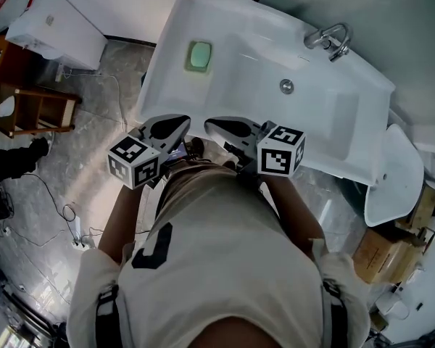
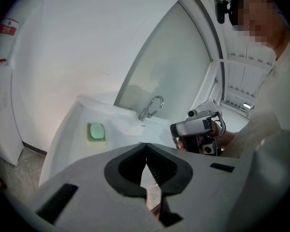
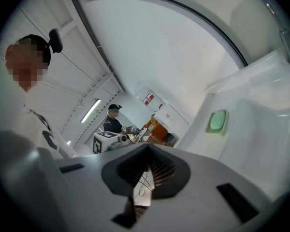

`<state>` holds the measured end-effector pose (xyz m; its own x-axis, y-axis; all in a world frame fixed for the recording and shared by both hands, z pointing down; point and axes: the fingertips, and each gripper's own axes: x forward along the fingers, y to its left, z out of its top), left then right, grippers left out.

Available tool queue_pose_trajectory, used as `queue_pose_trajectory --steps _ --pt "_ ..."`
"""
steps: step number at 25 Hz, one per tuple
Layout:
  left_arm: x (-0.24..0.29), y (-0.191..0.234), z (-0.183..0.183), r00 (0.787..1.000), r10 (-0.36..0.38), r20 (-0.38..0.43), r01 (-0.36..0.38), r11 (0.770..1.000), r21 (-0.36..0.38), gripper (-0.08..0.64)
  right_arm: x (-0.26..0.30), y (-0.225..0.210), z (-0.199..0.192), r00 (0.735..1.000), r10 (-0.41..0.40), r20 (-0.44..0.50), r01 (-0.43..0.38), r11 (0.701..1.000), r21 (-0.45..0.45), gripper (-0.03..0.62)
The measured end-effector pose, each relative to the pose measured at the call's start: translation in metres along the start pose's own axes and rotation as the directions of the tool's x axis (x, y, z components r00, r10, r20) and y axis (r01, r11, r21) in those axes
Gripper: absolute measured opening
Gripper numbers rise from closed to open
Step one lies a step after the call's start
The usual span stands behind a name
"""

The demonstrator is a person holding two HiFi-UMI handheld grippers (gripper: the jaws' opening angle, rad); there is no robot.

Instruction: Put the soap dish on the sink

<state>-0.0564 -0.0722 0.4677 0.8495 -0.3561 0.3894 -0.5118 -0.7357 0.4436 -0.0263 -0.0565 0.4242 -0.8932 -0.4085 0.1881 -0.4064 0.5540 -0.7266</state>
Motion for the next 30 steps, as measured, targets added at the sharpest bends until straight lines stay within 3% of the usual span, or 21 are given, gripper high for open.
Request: queue_pose_trajectory --steps 15,30 --pt "0.041 -0.087 -0.019 0.999 -0.029 -0.033 0.031 0.998 0.052 0.020 -0.092 -0.002 -0.027 0.995 -0.032 0.092 0.024 0.996 0.087 0.011" --pt "0.023 -0.119 -0.058 0.997 0.070 -0.020 -0.071 0.997 -0.009 0.020 -0.104 0.015 -0.067 0.999 0.038 0.033 -0.043 0.989 0.141 0.011"
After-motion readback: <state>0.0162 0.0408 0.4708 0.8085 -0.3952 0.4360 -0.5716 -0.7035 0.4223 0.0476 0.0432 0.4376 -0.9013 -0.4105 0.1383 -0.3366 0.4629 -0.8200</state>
